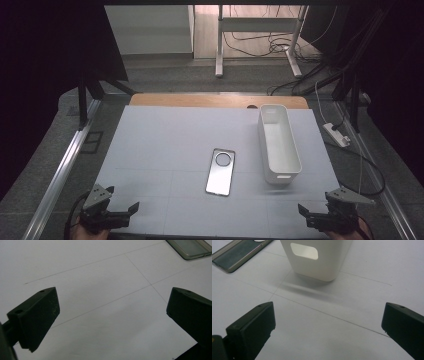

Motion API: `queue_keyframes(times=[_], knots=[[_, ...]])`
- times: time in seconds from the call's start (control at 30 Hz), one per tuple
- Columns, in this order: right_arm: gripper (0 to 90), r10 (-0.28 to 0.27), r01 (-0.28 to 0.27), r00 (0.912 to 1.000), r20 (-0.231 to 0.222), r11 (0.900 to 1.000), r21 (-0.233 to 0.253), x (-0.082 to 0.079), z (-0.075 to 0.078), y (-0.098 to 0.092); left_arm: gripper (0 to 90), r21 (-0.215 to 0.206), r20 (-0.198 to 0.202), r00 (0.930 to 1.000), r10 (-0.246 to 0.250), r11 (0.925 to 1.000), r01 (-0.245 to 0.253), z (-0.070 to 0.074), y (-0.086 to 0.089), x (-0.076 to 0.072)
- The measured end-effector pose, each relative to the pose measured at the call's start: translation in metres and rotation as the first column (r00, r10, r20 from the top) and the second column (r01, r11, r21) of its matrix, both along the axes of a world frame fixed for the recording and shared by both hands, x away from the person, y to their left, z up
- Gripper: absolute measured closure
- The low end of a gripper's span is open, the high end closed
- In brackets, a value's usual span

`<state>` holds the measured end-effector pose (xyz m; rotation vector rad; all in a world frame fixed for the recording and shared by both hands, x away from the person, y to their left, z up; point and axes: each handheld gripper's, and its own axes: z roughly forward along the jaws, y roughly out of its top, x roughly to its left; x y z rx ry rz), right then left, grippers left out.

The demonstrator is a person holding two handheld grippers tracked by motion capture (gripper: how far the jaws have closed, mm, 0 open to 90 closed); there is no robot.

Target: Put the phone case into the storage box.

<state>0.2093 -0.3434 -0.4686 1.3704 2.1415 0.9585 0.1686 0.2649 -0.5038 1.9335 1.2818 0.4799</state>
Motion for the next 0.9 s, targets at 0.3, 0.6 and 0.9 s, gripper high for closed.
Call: queue_keyframes(times=[0.3, 0.6, 0.9], knots=[[0.0, 0.017, -0.017, 0.9998, 0.006, 1.000, -0.025, -0.0004, -0.0002, 0.0035, 0.9, -0.049, -0.026, 0.9990, -0.036, 0.9982, 0.034, -0.0012, 0.0041, 0.0024], [0.0, 0.028, -0.028, 0.9995, 0.013, 0.999, -0.038, -0.0015, 0.0000, 0.0049, 0.0, -0.046, -0.033, 0.9990, -0.028, 0.9986, 0.027, -0.0014, 0.0041, 0.0032], [0.0, 0.033, -0.032, 0.9992, 0.023, 0.999, -0.033, -0.0023, 0.0004, 0.0045, 0.0, -0.066, -0.041, 0.9979, -0.050, 0.9967, 0.047, -0.0006, 0.0024, 0.0049]])
